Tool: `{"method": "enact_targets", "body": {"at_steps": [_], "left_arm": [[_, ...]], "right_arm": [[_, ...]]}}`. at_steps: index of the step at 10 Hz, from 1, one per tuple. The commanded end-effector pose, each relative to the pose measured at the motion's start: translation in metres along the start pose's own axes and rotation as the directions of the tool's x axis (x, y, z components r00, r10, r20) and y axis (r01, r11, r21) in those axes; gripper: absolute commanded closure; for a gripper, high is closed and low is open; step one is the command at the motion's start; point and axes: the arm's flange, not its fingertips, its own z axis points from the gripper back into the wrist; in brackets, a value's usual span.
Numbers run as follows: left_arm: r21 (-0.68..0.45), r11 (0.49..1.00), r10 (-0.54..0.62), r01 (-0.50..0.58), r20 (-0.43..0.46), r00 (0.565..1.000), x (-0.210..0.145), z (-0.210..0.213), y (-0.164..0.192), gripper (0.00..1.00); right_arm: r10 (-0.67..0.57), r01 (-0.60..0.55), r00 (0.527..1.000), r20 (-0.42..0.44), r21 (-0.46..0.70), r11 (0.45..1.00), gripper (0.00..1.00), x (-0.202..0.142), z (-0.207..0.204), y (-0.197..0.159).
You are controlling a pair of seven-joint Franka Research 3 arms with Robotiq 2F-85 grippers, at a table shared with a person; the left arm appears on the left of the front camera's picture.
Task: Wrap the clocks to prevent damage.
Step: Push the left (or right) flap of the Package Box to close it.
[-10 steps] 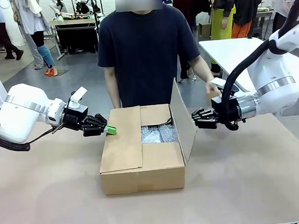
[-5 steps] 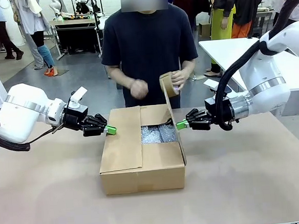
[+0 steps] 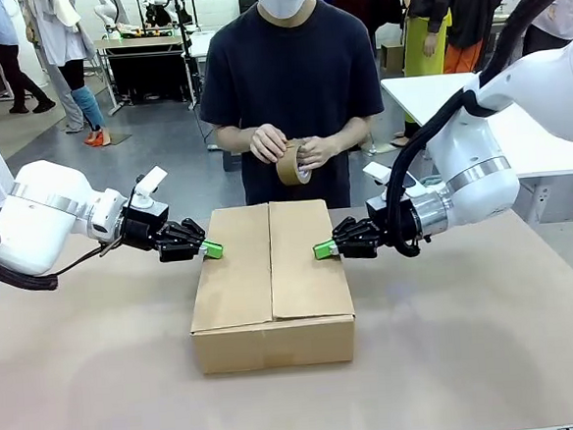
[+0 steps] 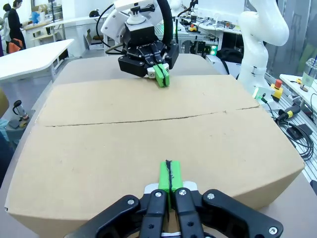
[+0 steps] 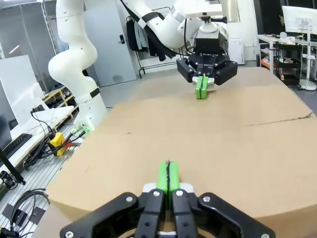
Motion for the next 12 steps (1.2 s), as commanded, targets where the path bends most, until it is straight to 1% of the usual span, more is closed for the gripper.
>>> {"method": "enact_targets", "body": {"at_steps": [1, 3, 4, 5, 12], "left_arm": [[0.003, 1.0, 0.007, -0.007, -0.004, 1.0, -0.003, -0.002, 0.0, 0.99], [0.003, 1.0, 0.007, -0.007, -0.004, 1.0, -0.003, -0.002, 0.0, 0.99], [0.003, 1.0, 0.007, -0.007, -0.004, 1.0, -0.003, -0.002, 0.0, 0.99], [0.003, 1.0, 0.007, -0.007, -0.004, 1.0, -0.003, -0.002, 0.0, 0.99], [0.003, 1.0, 0.007, -0.007, -0.004, 1.0, -0.003, -0.002, 0.0, 0.99]], "right_arm": [[-0.005, 0.005, 1.0, -0.001, -0.044, 0.999, 0.99, -0.013, 0.003, -0.009], [-0.009, 0.009, 1.0, -0.008, -0.044, 0.999, 0.99, -0.02, 0.007, -0.008], [0.009, -0.01, 1.0, -0.014, -0.025, 1.0, 0.99, -0.019, 0.01, -0.004], [-0.007, 0.007, 1.0, 0.007, -0.004, 1.0, 0.99, -0.003, 0.005, -0.001], [-0.007, 0.007, 1.0, 0.007, -0.004, 1.0, 0.99, -0.003, 0.005, -0.001]]}}
